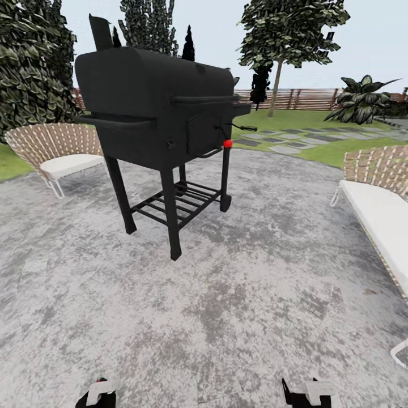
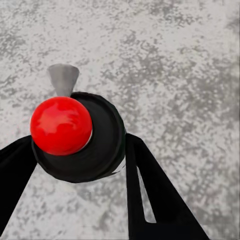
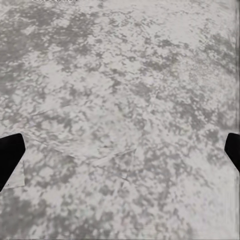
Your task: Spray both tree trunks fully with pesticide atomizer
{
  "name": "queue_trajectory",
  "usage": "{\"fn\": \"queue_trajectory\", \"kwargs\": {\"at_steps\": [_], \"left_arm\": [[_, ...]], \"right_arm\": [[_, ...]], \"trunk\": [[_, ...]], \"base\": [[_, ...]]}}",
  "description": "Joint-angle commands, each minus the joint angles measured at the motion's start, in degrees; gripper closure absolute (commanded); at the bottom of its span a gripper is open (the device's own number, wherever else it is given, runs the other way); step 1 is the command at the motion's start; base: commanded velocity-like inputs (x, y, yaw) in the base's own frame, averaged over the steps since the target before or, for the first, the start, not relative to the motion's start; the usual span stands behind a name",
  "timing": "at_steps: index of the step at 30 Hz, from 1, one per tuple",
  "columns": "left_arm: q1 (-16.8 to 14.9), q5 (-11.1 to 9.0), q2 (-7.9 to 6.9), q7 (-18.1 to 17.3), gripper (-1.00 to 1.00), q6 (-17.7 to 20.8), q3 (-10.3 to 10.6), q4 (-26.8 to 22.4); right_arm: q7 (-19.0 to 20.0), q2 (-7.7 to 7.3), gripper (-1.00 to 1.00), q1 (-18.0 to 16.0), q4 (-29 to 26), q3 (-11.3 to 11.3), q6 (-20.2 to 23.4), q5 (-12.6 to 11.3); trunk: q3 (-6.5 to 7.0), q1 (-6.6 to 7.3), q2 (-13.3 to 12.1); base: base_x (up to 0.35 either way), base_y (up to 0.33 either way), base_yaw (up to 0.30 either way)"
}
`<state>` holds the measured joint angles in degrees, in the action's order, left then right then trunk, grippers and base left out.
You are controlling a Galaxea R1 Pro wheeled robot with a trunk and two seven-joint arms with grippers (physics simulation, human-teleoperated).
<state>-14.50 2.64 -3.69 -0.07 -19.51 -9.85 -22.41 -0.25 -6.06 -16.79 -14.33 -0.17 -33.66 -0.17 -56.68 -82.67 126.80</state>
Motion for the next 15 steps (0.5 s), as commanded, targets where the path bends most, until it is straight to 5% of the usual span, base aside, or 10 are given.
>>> {"fn": "queue_trajectory", "kwargs": {"at_steps": [1,15], "left_arm": [[0.0,0.0,0.0,0.0,1.0,0.0,0.0,0.0],[0.0,-0.1,-0.13,0.0,1.0,0.0,-0.1,0.0]], "right_arm": [[0.0,0.0,-1.0,0.0,0.0,0.0,0.0,0.0],[0.0,0.0,-1.0,0.0,0.0,0.0,0.0,0.0]], "trunk": [[0.0,0.0,0.0],[0.0,0.0,0.0]], "base": [[0.283,-0.157,-0.298],[0.281,-0.162,-0.298]]}}
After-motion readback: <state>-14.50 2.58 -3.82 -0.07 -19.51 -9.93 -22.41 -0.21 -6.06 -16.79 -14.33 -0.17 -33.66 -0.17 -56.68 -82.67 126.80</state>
